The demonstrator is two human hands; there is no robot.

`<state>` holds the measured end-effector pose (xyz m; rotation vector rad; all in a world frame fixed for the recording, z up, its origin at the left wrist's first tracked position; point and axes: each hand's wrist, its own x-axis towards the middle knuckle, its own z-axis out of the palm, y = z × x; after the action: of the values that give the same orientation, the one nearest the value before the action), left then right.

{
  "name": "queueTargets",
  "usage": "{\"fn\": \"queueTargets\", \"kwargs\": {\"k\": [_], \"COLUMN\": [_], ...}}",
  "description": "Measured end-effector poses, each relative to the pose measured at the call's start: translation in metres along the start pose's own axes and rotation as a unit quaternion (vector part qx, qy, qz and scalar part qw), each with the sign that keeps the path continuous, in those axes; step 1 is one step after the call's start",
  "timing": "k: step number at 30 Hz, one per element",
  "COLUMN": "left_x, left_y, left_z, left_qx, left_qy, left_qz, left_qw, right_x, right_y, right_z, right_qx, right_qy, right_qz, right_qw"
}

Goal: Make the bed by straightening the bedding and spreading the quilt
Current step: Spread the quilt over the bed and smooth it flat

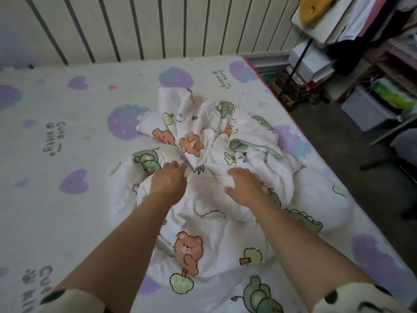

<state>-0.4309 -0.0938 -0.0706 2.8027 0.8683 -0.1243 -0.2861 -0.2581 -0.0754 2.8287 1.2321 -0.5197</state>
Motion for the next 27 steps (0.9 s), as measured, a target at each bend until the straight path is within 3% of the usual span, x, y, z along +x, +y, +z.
{"fn": "queueTargets", "kwargs": {"k": [2, 6, 11, 16, 21, 27], "left_x": [0.022, 0.045, 0.044, 0.024, -0.001, -0.049], "left_y": [0.001, -0.003, -0.005, -0.01, -0.018, -0.033], "left_z": [0.018, 0.05, 0.071, 0.068, 0.034, 0.006], "left_qx": [0.013, 0.038, 0.116, 0.129, 0.08, 0.038], "left_qy": [-0.03, -0.101, -0.135, -0.175, -0.139, -0.124], "left_qz": [-0.011, -0.023, -0.021, -0.04, -0.075, -0.094], "left_qw": [0.999, 0.994, 0.984, 0.975, 0.984, 0.987], "right_x": [0.02, 0.044, 0.051, 0.03, -0.005, -0.053], "right_y": [0.01, 0.013, 0.017, 0.026, 0.038, 0.045], "right_z": [0.018, 0.05, 0.065, 0.053, 0.028, -0.002], "right_qx": [0.0, -0.018, -0.066, -0.008, 0.087, 0.039], "right_qy": [-0.05, -0.074, -0.031, -0.046, -0.021, 0.008], "right_qz": [-0.017, -0.032, -0.058, -0.079, -0.028, 0.011], "right_qw": [0.999, 0.997, 0.996, 0.996, 0.996, 0.999]}}
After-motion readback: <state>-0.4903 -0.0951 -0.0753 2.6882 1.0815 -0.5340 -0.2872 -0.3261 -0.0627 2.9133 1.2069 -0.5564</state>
